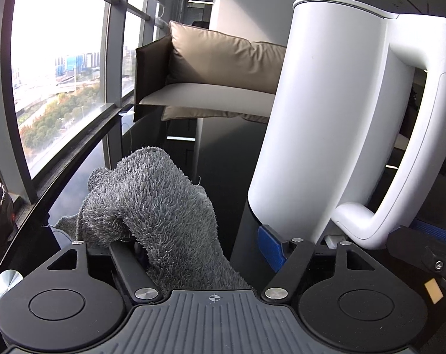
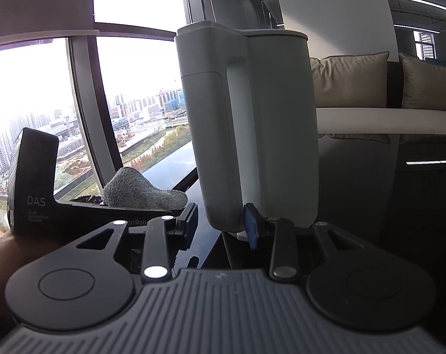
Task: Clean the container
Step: 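Turn the white kettle upright by its handle with the right gripper, then lower the kettle onto the glass table with the right gripper while the left gripper lowers the cloth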
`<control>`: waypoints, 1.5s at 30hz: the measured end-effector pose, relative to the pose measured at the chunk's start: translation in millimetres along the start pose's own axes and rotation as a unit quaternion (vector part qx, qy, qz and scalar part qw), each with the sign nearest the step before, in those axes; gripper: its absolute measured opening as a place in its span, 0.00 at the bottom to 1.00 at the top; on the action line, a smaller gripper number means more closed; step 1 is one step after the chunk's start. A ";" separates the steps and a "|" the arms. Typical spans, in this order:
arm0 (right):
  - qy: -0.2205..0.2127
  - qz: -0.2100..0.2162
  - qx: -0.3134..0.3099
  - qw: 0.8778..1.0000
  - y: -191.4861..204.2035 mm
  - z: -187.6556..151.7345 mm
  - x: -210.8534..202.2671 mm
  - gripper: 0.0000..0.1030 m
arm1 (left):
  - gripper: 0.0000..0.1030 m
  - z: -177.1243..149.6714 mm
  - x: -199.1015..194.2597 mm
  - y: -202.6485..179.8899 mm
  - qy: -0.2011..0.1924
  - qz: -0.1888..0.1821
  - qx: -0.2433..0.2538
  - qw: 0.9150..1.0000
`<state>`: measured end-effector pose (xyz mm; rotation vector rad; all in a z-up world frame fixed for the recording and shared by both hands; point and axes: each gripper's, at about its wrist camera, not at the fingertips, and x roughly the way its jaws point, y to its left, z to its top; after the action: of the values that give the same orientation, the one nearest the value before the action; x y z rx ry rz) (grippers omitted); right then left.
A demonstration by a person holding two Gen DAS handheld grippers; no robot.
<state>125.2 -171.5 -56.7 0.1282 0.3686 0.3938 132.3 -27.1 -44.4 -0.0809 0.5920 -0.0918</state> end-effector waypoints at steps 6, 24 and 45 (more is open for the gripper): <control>-0.005 0.000 0.013 1.000 2.2 -3.2 -4.2 0.46 | 0.72 3.3 -7.0 4.2 -0.009 -0.001 0.017 1.000; -0.008 -0.002 0.032 0.999 -5.8 -6.7 -9.4 0.51 | 0.60 5.7 8.9 -47.0 -0.029 0.032 0.248 0.968; -0.004 -0.006 0.040 0.999 -7.9 -6.3 -8.8 0.62 | 0.85 12.8 -40.6 -3.0 -0.064 0.011 0.110 0.992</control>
<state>118.0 -181.9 -61.2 0.2063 0.3763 0.3667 105.8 -25.0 -11.1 0.1341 0.4505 -0.1285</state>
